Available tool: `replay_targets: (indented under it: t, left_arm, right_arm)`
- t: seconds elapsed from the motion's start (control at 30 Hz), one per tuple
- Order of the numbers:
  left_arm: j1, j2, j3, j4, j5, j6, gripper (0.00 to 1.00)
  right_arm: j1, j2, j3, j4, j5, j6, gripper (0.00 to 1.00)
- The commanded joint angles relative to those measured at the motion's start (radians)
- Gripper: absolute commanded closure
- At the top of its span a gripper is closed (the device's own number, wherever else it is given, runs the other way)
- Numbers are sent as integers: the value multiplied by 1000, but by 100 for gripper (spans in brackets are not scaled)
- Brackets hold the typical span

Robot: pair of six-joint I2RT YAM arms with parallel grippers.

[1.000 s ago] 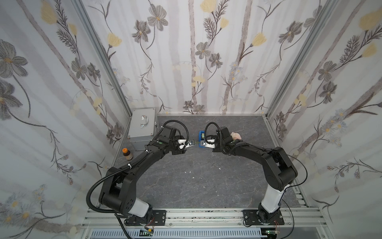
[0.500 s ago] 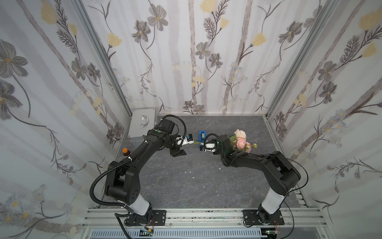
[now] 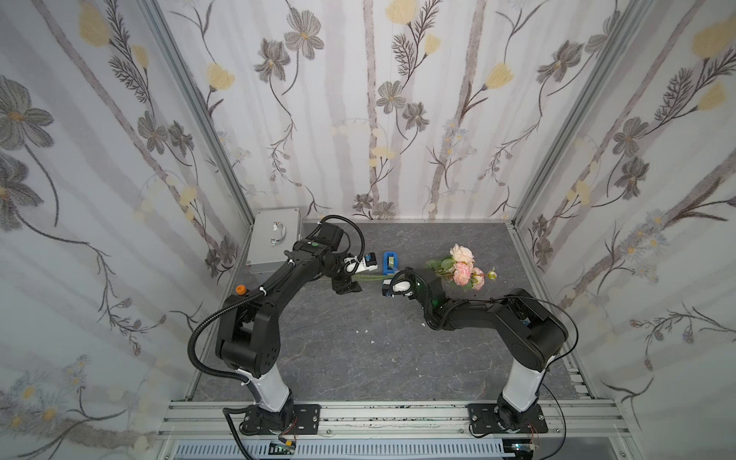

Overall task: Wrap bouquets with tape
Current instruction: Wrap the tape around the bouquet.

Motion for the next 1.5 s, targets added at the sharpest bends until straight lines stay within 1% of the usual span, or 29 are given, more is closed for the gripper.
replay_targets:
  t: [0.0, 0.1, 0.23, 0.4, 0.57, 0.63, 0.73, 0.77, 0.9, 1.0, 1.03, 1.07, 1.13, 1.17, 1.2, 1.23, 1.27, 1.3, 1.37, 1.4, 1.43, 1.47]
  left_arm:
    - [-12, 62, 66, -102, -5, 39, 30]
    - [-23, 116, 107, -101, -35, 33, 32]
    - [-35, 168, 165, -107, -52, 28, 32]
    - [-50, 230, 230, -177, -38, 38, 33]
    - [-58, 270, 240, -191, -63, 44, 39]
    - [-58, 281, 250, -204, -61, 47, 45]
    - [-60, 287, 251, -186, -66, 40, 59]
    - [-59, 293, 251, -183, -66, 40, 62]
    - [-62, 301, 233, -149, -84, 37, 65]
    - [-62, 301, 216, -120, -92, 32, 66]
    - [-63, 299, 214, -115, -87, 31, 69]
    - [-63, 294, 209, -104, -87, 30, 74]
    - [-63, 280, 190, -72, -91, 25, 90]
    - [-63, 274, 184, -61, -91, 26, 97]
    - [-63, 268, 176, -51, -88, 22, 100]
    - [-63, 263, 169, -43, -86, 21, 100]
    - [-61, 259, 163, -34, -89, 19, 100]
    - [-64, 254, 155, -23, -87, 14, 100]
    - [-63, 249, 142, -5, -85, 12, 100]
    - [-64, 247, 139, 0, -82, 10, 100]
    - [-63, 244, 137, 1, -82, 10, 100]
    - [-63, 243, 136, 7, -80, 6, 100]
  right_arm:
    - [5, 0, -18, 153, 24, -69, 100]
    - [12, -1, -43, 195, 19, -107, 100]
    - [20, 7, -47, 226, 22, -120, 100]
    - [28, 13, -47, 262, 27, -128, 100]
    - [31, 16, -83, 292, 19, -137, 100]
    - [32, 13, -90, 297, 12, -136, 100]
    - [38, 11, -101, 307, 4, -136, 100]
    - [40, 13, -100, 310, 6, -133, 100]
    - [49, 13, -105, 328, 5, -135, 100]
    - [54, 9, -104, 325, 4, -130, 100]
    - [55, 10, -106, 325, 3, -130, 100]
    - [56, 10, -106, 321, 3, -130, 100]
    - [57, 8, -114, 321, -4, -124, 100]
    - [57, 6, -118, 326, -11, -109, 98]
    - [57, 1, -126, 331, -24, -89, 84]
    - [57, -7, -139, 335, -38, -74, 70]
    - [58, -14, -149, 348, -54, -54, 57]
    - [57, -28, -162, 347, -78, -26, 48]
    - [60, -68, -188, 297, -122, 24, 33]
    - [64, -96, -205, 261, -147, 48, 21]
    - [69, -125, -221, 226, -165, 84, 3]
    - [74, -154, -234, 189, -177, 113, 0]
